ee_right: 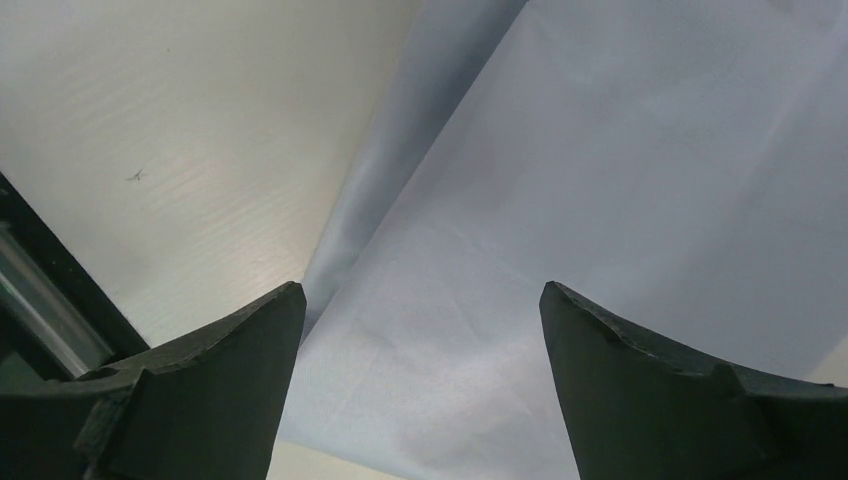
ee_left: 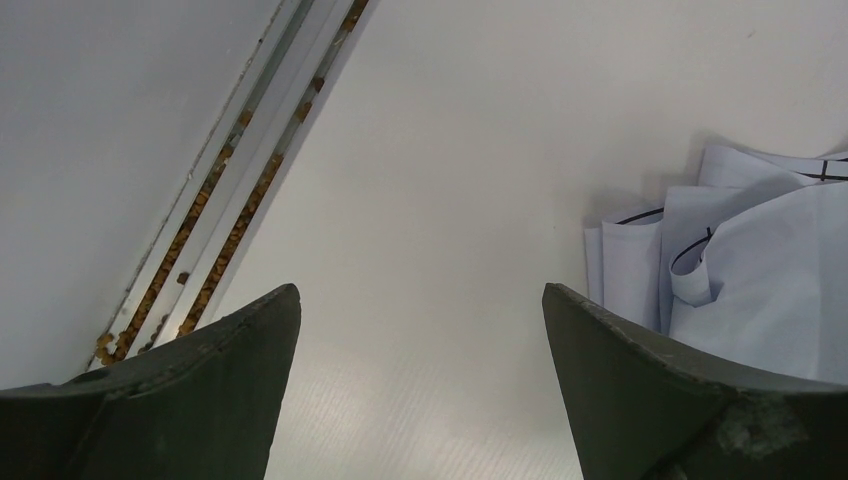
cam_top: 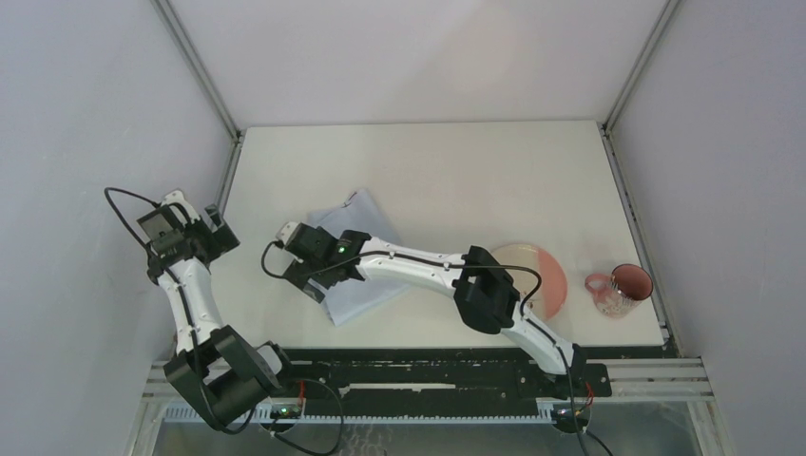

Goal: Set the dinner table for one person
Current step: Pick up the napkin from the center of the board.

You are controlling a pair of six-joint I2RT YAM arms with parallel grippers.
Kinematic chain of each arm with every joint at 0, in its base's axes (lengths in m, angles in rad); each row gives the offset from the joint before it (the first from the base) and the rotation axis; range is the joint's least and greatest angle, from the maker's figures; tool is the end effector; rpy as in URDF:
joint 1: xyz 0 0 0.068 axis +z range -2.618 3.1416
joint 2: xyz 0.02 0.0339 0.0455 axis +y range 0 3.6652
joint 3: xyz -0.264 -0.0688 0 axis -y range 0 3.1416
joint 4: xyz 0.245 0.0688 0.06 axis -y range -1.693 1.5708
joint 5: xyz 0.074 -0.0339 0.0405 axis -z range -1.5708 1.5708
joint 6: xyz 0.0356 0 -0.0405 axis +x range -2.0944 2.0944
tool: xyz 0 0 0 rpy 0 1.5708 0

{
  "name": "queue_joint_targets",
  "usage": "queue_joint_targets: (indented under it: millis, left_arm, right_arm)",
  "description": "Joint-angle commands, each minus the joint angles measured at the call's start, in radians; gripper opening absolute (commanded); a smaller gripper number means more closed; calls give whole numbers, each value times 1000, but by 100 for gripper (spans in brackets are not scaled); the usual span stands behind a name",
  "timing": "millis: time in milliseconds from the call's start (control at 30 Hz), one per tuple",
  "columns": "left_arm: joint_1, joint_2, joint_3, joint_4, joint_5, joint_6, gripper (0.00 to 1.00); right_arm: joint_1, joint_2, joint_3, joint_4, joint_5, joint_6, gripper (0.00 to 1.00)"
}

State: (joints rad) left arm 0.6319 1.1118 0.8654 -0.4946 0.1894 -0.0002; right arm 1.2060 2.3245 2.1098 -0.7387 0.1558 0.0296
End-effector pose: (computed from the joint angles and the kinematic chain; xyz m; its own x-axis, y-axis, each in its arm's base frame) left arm 0.1941 0.1338 0.2751 -0.5446 -0.3989 -0.7378 -0.4681 0.8744 -0.1272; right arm 0.1893 0.4801 0.2234 -0.3171 -0.7485 -0.5824 -0.8818 0.4587 -0.1093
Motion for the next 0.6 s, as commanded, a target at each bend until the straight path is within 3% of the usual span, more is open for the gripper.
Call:
queue_joint_targets:
  millis: [0, 300, 567]
  left_arm:
    - [6, -31, -19, 33, -3, 9, 95]
    - [6, -36, -30, 8, 47, 12, 95]
    - [5, -42, -53, 17, 70, 31, 95]
  right_arm:
    - [7, 50, 61, -5, 29, 25, 95]
    - [22, 128, 96, 6, 144, 20, 94]
    - [32, 100, 83, 45, 210, -27, 73]
